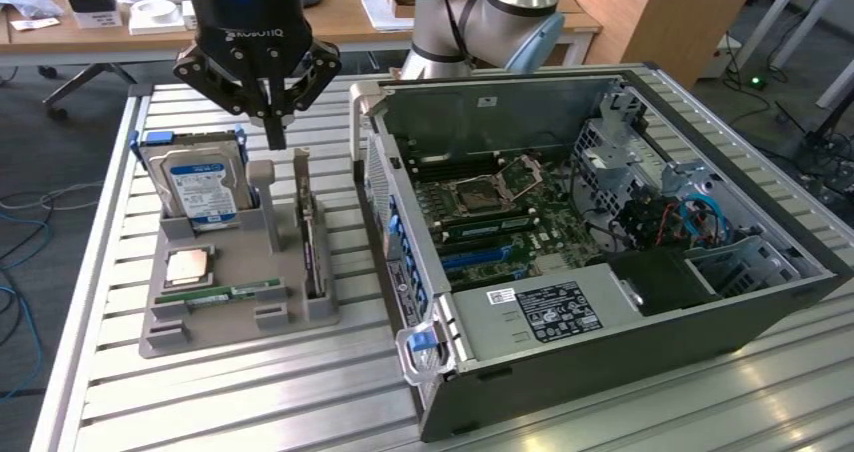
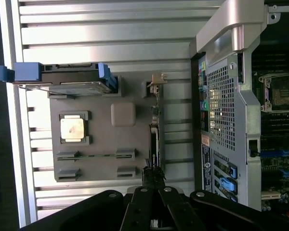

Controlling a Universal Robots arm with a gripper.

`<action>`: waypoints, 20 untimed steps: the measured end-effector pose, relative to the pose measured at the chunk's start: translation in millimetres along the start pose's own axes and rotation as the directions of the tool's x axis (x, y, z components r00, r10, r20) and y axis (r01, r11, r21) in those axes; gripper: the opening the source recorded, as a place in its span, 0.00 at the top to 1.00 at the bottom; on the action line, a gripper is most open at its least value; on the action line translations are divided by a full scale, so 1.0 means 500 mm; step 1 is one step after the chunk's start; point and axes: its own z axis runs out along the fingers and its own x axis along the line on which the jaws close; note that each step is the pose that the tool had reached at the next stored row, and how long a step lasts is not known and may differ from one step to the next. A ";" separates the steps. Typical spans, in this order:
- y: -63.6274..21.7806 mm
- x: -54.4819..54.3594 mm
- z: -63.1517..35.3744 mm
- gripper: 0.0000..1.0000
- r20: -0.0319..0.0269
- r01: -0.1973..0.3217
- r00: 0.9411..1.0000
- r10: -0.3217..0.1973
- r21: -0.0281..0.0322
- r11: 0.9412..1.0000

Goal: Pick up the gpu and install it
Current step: 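Pick up the gpu and move the gpu toward the slot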

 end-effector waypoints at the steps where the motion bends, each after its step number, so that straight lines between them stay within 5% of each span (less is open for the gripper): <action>1: 0.000 0.000 0.000 0.89 0.000 0.000 1.000 0.000 0.000 1.000; 4: 0.000 0.000 0.000 0.83 0.000 0.000 1.000 0.000 0.000 1.000; 11: 0.000 0.000 0.000 0.53 0.000 0.000 1.000 0.000 0.000 1.000; 20: 0.000 0.000 0.000 0.53 0.000 0.000 1.000 0.000 0.000 1.000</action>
